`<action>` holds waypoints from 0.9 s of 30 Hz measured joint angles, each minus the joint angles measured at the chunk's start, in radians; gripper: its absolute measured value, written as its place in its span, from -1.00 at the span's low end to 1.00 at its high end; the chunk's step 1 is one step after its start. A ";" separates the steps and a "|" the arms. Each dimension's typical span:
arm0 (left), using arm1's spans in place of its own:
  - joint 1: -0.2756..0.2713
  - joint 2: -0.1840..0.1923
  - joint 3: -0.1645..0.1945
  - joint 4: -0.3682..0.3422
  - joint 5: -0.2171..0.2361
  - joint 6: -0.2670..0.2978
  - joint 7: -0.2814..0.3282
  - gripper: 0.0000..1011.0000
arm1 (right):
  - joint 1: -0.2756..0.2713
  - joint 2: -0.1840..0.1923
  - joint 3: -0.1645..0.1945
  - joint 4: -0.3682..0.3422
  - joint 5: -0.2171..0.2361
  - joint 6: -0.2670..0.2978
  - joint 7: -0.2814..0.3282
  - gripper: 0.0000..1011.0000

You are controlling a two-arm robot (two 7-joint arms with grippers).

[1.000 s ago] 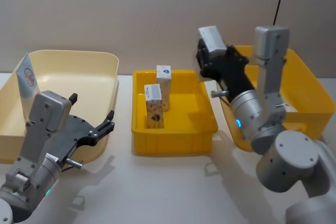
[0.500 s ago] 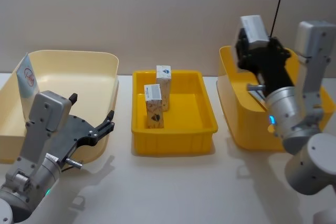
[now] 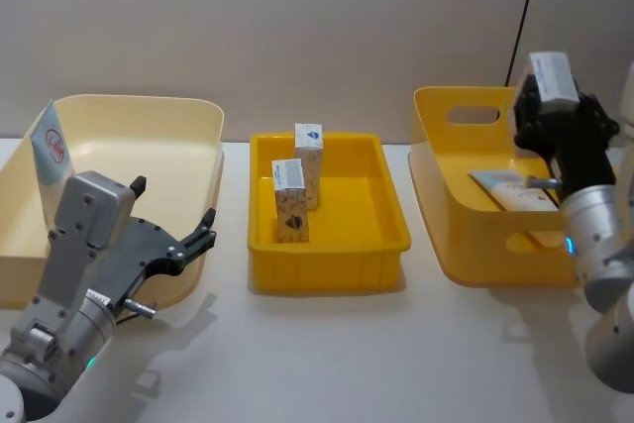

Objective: Bimanual collaborative sorting of washing and personal care products

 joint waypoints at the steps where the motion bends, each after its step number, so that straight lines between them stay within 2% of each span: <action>1: 0.000 0.000 0.000 0.000 0.000 0.000 0.000 0.98 | -0.003 0.000 0.004 -0.001 -0.001 0.004 -0.003 -0.14; 14: 0.000 0.000 0.000 0.000 0.000 0.000 0.000 0.98 | -0.023 -0.013 0.051 0.023 -0.013 0.078 -0.041 -0.14; 27: 0.000 0.000 0.000 0.000 0.000 0.000 0.000 0.98 | -0.002 -0.034 0.070 0.067 -0.021 0.146 -0.064 -0.13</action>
